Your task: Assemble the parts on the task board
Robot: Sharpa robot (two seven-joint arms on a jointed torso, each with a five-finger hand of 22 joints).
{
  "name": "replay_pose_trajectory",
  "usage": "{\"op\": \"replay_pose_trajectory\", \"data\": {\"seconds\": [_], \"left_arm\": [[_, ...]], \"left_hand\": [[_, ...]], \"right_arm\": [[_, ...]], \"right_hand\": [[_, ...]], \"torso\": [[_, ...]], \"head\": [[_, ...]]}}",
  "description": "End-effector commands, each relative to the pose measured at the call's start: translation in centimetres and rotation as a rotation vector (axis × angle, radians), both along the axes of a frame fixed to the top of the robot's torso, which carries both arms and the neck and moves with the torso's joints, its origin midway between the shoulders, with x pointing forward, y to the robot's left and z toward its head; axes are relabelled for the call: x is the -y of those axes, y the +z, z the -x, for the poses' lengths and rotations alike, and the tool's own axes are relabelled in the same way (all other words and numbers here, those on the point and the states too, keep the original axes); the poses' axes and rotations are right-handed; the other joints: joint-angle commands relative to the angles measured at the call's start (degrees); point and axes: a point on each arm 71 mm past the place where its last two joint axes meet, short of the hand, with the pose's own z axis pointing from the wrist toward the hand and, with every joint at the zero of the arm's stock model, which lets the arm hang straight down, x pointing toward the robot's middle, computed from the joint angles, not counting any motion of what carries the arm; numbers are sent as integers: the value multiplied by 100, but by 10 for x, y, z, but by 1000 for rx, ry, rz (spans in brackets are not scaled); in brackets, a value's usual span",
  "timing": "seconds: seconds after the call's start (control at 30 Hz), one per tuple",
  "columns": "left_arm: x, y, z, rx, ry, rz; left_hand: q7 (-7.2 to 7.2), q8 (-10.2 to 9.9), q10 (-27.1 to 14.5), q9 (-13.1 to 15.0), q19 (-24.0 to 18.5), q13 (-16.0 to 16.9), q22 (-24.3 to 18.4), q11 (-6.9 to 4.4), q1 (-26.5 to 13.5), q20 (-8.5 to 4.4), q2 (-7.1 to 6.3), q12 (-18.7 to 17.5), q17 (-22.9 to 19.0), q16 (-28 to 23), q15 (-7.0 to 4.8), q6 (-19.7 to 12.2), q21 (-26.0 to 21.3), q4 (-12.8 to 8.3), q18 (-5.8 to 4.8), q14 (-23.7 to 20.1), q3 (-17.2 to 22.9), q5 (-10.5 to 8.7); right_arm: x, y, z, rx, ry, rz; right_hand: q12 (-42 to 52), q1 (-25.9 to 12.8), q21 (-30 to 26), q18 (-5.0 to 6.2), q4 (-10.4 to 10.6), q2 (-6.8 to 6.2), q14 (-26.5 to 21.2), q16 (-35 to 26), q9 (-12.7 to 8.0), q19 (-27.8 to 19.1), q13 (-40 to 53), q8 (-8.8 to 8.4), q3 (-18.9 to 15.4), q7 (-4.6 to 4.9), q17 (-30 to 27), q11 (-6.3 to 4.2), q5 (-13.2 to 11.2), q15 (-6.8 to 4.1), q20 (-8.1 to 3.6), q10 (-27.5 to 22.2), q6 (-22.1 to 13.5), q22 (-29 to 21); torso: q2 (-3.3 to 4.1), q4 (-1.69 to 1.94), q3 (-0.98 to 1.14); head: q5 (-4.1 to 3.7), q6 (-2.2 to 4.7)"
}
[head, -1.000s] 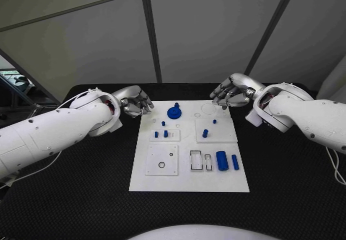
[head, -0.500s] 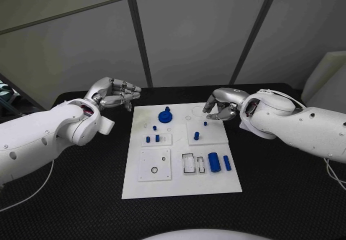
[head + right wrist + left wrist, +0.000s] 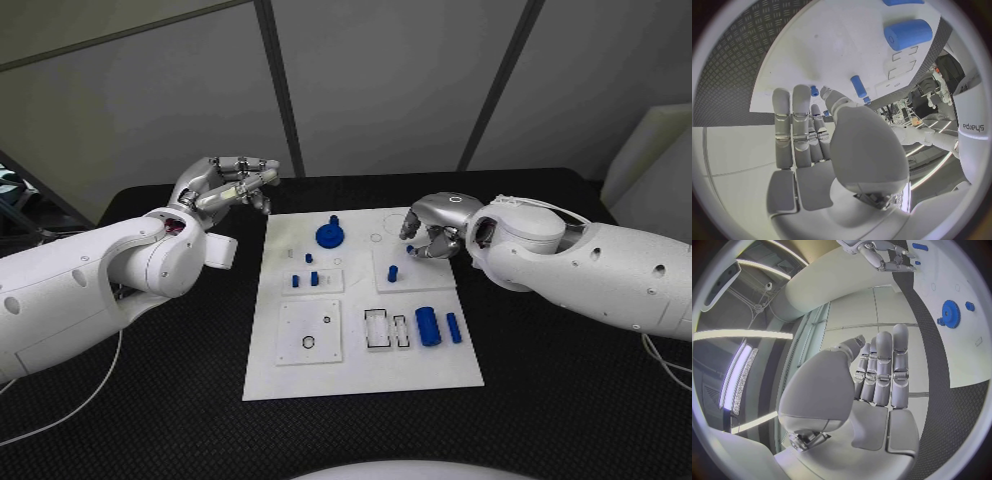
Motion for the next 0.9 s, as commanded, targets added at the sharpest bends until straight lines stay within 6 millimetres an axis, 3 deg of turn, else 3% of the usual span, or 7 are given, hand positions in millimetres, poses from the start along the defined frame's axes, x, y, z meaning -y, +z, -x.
{"op": "replay_pose_trajectory", "data": {"seconds": [0.03, 0.2, 0.7, 0.9], "left_arm": [[1, 2, 0, 8, -4, 59], [2, 2, 0, 8, -7, 61], [2, 1, -1, 2, -7, 59], [1, 1, -1, 0, -4, 57]], "left_hand": [[0, 25, 9, -7, -47, 6, -5, -10, -51, 8, 5, 31, -5, -20, 6, 24, -20, 3, -95, -42, -45, -1], [-1, 26, 6, -8, -49, 6, -10, -11, -43, 8, 4, 34, -10, -23, 5, 22, -29, -2, -95, -47, -49, -1], [-2, 32, -4, -10, -50, 6, -31, -12, -8, 5, 21, 46, -28, -30, 3, 22, -57, -22, -94, -65, -57, 4], [-2, 33, -6, -10, -49, 5, -34, -13, -1, 5, 24, 48, -31, -31, 2, 22, -61, -26, -94, -67, -58, 4]], "right_arm": [[-2, -5, 0, 3, 10, 51], [-4, -10, 0, -11, 14, 61], [-6, -15, 1, -15, 16, 79], [-5, -14, 2, -1, 14, 83]], "right_hand": [[92, 11, 170, -111, -25, 69, 108, 222, 8, 90, 15, 2, -15, 7, 175, -16, 8, 23, -4, 59, -17, 189], [208, 87, 505, -171, -65, 138, 158, 614, 26, 255, 16, 36, 88, 33, 482, -30, 45, 16, -26, 232, 85, 549], [323, 215, 1554, -369, -212, 295, 252, 1800, 70, 752, 34, 147, 551, 1, 1427, -124, -7, -57, -78, 732, 504, 1687], [291, 240, 1717, -395, -304, 312, 235, 2015, 67, 793, 36, 141, 691, 7, 1579, -131, -29, -63, -88, 791, 550, 1861]], "torso": [[6, -4, 7], [13, 6, -3], [8, -3, 6], [7, -8, 10]], "head": [[9, 7], [7, -5], [17, -48], [19, -56]]}}
